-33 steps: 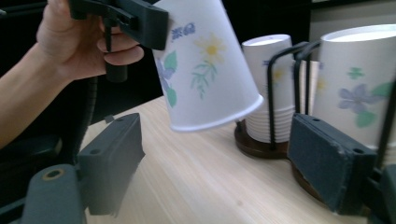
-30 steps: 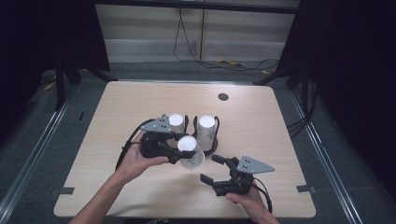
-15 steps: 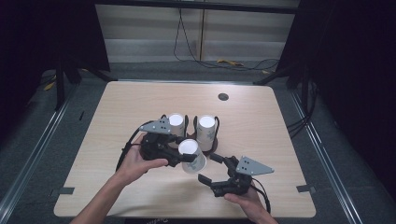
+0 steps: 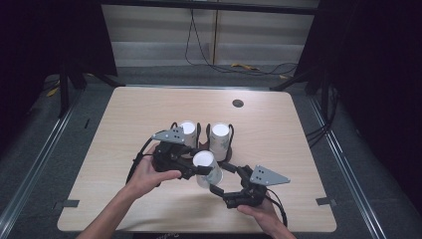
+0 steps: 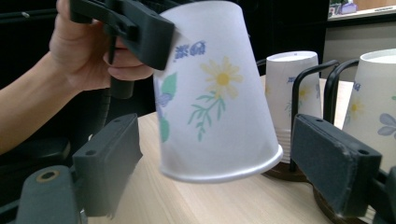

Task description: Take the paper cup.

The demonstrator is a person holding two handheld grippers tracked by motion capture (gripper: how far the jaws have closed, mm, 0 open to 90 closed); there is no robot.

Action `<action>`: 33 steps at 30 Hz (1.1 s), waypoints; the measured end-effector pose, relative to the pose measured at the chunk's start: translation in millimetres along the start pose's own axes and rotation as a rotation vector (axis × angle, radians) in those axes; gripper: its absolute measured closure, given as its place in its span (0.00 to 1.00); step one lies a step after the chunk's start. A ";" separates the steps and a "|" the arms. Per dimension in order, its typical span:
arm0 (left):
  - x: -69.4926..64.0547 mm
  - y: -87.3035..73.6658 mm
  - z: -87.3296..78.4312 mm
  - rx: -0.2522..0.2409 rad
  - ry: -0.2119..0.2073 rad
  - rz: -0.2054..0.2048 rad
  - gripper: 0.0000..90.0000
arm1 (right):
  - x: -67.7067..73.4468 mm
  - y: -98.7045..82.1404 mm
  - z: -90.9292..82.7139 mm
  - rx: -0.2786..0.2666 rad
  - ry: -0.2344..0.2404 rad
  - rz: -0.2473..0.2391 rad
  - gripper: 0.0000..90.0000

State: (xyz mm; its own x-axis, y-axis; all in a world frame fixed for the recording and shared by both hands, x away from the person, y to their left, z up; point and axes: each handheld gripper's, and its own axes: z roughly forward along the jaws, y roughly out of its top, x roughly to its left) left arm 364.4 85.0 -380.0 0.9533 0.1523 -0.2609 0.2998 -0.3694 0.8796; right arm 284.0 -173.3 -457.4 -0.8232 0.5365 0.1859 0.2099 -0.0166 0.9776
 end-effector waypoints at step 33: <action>-11.7 4.0 10.6 -0.013 -0.046 -0.012 0.40 | -0.1 -2.0 5.1 0.032 0.037 0.003 0.23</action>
State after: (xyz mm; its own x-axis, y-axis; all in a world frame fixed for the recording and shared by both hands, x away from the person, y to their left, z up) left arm 354.9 72.0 -377.7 0.9504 0.1144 -0.2892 0.3110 -0.3557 0.8813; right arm 286.4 -169.0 -459.9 -0.8414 0.5047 0.1932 0.2289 0.0090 0.9734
